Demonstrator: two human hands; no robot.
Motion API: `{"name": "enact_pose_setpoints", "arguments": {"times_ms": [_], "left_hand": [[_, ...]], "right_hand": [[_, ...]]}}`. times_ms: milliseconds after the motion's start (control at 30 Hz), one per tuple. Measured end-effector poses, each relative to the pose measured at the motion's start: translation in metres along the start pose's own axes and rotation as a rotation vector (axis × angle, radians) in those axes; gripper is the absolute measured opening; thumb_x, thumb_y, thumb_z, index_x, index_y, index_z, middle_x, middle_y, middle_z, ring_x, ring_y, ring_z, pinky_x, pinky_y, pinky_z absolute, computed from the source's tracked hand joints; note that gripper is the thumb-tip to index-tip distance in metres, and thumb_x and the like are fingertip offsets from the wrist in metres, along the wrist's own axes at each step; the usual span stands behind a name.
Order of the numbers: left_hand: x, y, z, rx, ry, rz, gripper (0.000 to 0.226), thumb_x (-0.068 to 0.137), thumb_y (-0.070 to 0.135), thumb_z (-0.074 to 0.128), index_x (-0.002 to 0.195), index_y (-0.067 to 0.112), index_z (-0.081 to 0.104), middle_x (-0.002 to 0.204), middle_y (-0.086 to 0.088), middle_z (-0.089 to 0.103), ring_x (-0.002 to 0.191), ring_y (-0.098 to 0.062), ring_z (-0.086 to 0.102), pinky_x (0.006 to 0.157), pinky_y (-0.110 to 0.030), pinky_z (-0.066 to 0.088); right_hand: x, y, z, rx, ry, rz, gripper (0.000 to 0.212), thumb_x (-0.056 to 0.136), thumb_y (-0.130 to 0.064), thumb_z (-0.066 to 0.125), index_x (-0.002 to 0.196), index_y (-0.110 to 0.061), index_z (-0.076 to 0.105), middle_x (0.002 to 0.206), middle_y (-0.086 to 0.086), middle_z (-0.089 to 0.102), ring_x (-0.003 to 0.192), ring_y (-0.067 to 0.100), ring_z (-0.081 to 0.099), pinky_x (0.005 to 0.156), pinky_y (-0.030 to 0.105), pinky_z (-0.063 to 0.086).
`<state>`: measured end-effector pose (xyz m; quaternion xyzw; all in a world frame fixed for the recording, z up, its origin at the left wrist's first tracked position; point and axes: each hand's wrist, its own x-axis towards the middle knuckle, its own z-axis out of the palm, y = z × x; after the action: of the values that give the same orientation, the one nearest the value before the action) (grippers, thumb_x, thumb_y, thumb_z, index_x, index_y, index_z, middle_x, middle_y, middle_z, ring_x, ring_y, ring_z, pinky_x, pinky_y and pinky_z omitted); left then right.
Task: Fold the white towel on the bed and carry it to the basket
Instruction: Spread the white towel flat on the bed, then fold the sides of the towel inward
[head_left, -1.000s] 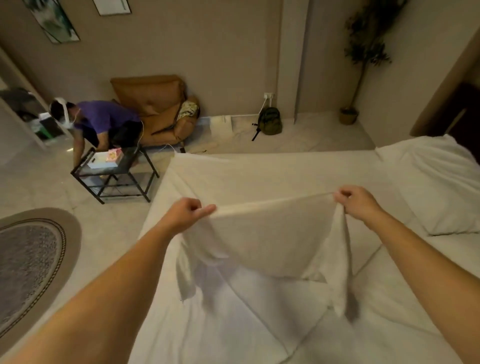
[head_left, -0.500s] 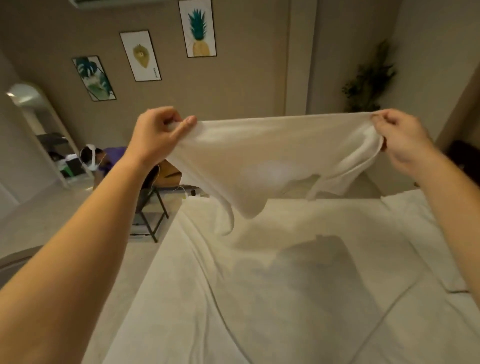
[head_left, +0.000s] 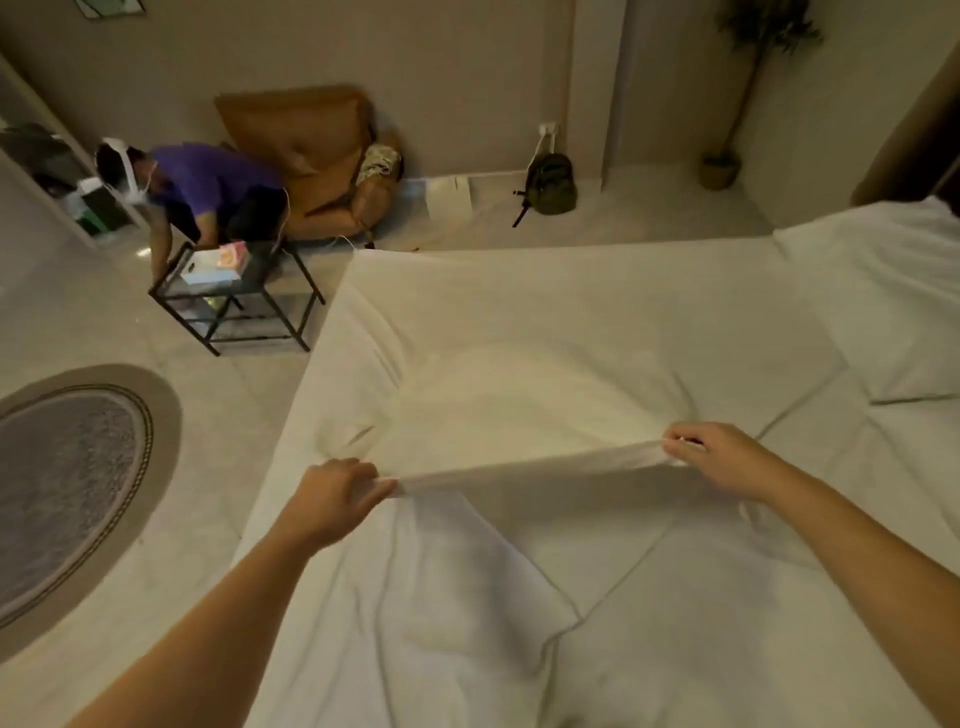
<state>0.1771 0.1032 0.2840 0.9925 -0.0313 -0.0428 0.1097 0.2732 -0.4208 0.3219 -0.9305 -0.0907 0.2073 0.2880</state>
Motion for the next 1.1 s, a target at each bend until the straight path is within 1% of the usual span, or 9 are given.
{"name": "enact_pose_setpoints", "arguments": {"times_ms": [100,200,333,467,600,733,833,933,1100], "left_hand": [[-0.055,-0.003,0.074,-0.007,-0.104,-0.01,0.073,0.09,0.086,0.022,0.085,0.028,0.068,0.076,0.009,0.06,0.077,-0.017,0.065,0.07,-0.034,0.047],[-0.101,-0.006,0.135,0.015,-0.231,-0.061,0.066,0.09,0.082,0.025,0.1,0.035,0.07,0.09,0.013,0.062,0.096,-0.017,0.063,0.081,-0.035,0.041],[-0.142,-0.006,0.194,0.039,-0.39,-0.118,0.053,0.095,0.075,0.034,0.113,0.038,0.068,0.106,0.016,0.061,0.111,-0.016,0.056,0.091,-0.035,0.036],[-0.155,-0.003,0.229,0.086,-0.446,-0.143,0.051,0.097,0.07,0.036,0.117,0.036,0.069,0.115,0.013,0.065,0.114,-0.021,0.058,0.096,-0.038,0.039],[-0.158,-0.001,0.252,0.116,-0.469,-0.166,0.063,0.09,0.073,0.025,0.115,0.036,0.07,0.112,0.01,0.065,0.112,-0.023,0.058,0.096,-0.039,0.038],[-0.157,-0.002,0.273,0.118,-0.534,-0.186,0.068,0.088,0.074,0.024,0.122,0.034,0.068,0.119,0.009,0.065,0.117,-0.024,0.057,0.1,-0.039,0.038],[-0.158,-0.003,0.29,0.076,-0.593,-0.206,0.065,0.094,0.072,0.035,0.137,0.032,0.062,0.14,0.007,0.06,0.131,-0.023,0.051,0.108,-0.04,0.036],[-0.156,-0.001,0.304,0.033,-0.628,-0.219,0.06,0.1,0.064,0.045,0.148,0.029,0.055,0.155,0.006,0.049,0.146,-0.023,0.039,0.116,-0.041,0.031],[-0.142,0.002,0.317,-0.008,-0.639,-0.223,0.06,0.101,0.06,0.046,0.151,0.028,0.052,0.159,0.003,0.046,0.15,-0.022,0.035,0.119,-0.042,0.03]], "right_hand": [[-0.026,0.043,0.072,-0.04,-0.152,0.087,0.019,0.098,-0.039,0.057,0.083,-0.032,0.065,0.079,-0.007,0.068,0.077,0.015,0.065,0.075,0.034,0.051],[-0.053,0.077,0.135,-0.112,-0.266,0.127,0.02,0.099,-0.045,0.053,0.087,-0.034,0.063,0.084,-0.011,0.069,0.078,0.009,0.064,0.077,0.034,0.052],[-0.076,0.112,0.205,-0.182,-0.37,0.19,0.025,0.102,-0.039,0.047,0.084,-0.027,0.06,0.083,-0.006,0.065,0.079,0.016,0.063,0.075,0.034,0.05],[-0.088,0.134,0.249,-0.204,-0.387,0.201,0.027,0.102,-0.032,0.049,0.078,-0.027,0.058,0.079,-0.006,0.061,0.074,0.014,0.059,0.071,0.032,0.048],[-0.089,0.144,0.272,-0.246,-0.367,0.189,0.023,0.102,-0.033,0.049,0.084,-0.031,0.061,0.081,-0.007,0.059,0.073,0.012,0.057,0.065,0.029,0.044],[-0.09,0.151,0.291,-0.274,-0.406,0.204,0.026,0.103,-0.033,0.047,0.078,-0.037,0.055,0.08,-0.007,0.057,0.07,0.008,0.053,0.057,0.024,0.038],[-0.09,0.16,0.308,-0.221,-0.443,0.256,0.018,0.103,-0.034,0.049,0.093,-0.038,0.064,0.1,-0.005,0.067,0.086,0.015,0.062,0.076,0.033,0.052],[-0.088,0.161,0.323,-0.167,-0.435,0.303,0.027,0.102,-0.037,0.05,0.121,-0.027,0.066,0.121,-0.003,0.064,0.107,0.019,0.062,0.092,0.036,0.05],[-0.076,0.156,0.337,-0.124,-0.436,0.305,0.033,0.102,-0.041,0.047,0.129,-0.029,0.06,0.132,0.0,0.06,0.116,0.021,0.057,0.098,0.041,0.049]]}}
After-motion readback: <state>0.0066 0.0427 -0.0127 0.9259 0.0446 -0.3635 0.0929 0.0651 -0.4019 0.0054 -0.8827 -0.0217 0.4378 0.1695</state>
